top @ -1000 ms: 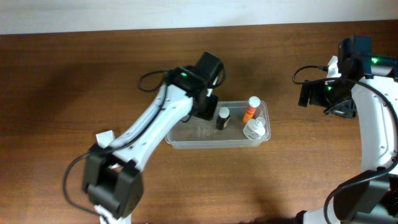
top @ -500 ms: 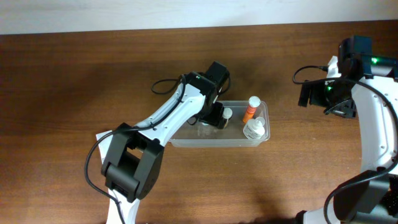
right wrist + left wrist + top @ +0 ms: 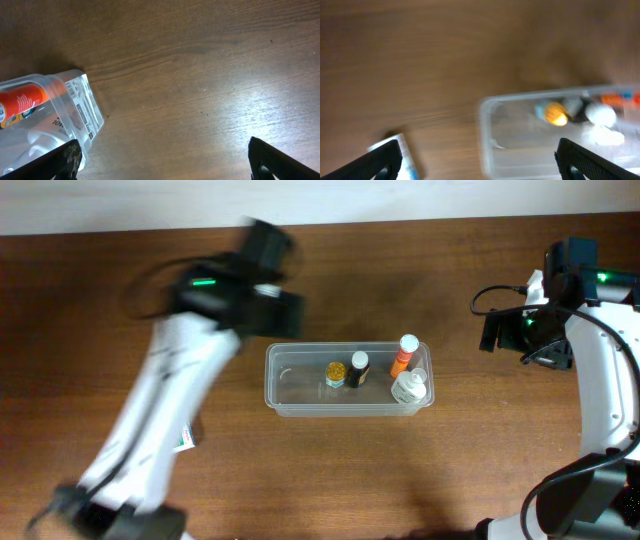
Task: Pack container
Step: 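Place the Tiger Balm jar into the container with the left gripper, then grasp the white Panadol box with the left gripper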
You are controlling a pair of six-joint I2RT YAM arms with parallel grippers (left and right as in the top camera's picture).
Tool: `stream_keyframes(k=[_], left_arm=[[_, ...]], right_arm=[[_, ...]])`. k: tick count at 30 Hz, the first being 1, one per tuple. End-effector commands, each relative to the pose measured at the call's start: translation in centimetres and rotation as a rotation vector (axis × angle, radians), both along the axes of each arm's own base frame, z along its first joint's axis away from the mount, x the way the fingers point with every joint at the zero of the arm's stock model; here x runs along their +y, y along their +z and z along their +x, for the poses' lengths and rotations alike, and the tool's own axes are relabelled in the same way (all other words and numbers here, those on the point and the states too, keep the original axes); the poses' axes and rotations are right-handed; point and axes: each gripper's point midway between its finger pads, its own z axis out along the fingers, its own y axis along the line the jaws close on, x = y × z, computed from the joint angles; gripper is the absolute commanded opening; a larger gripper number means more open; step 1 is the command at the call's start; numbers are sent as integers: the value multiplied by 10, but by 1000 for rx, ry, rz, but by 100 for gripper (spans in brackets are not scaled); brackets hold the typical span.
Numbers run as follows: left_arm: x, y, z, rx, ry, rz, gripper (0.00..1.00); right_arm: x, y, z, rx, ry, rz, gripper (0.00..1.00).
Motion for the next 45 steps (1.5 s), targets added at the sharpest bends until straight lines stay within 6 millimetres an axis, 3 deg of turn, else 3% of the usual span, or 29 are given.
stream_keyframes(k=[1,5,9,15,19,22,34,38,44,45], left_arm=[[77,18,-3,-21,266,-19,99],[132,-3,-10,67,429,-63,99],[165,-52,-22,175,531,-86,99],[189,-150,-50,320,614,-110,99],[193,-197,-67,376,638,-108,99],[191,-220,-76,414,639,-103,99],[183,-266,-75,512,627,-138,98],[180,-273,-79,541,626,-150,89],[178,-272,-80,551,624,-160,52],[178,-270,-80,554,624,-158,50]], right_arm=[[0,-2,0,4,-5,7,99],[0,-2,0,4,-5,7,98],[0,-2,0,5,-5,7,98],[0,-2,0,5,-5,7,98],[0,-2,0,6,-5,7,98],[0,-2,-1,8,-5,7,98],[0,-2,-1,8,-5,7,98],[0,-2,-1,7,-5,7,98],[0,-2,-1,8,-5,7,98],[0,-2,-1,8,-5,7,98]])
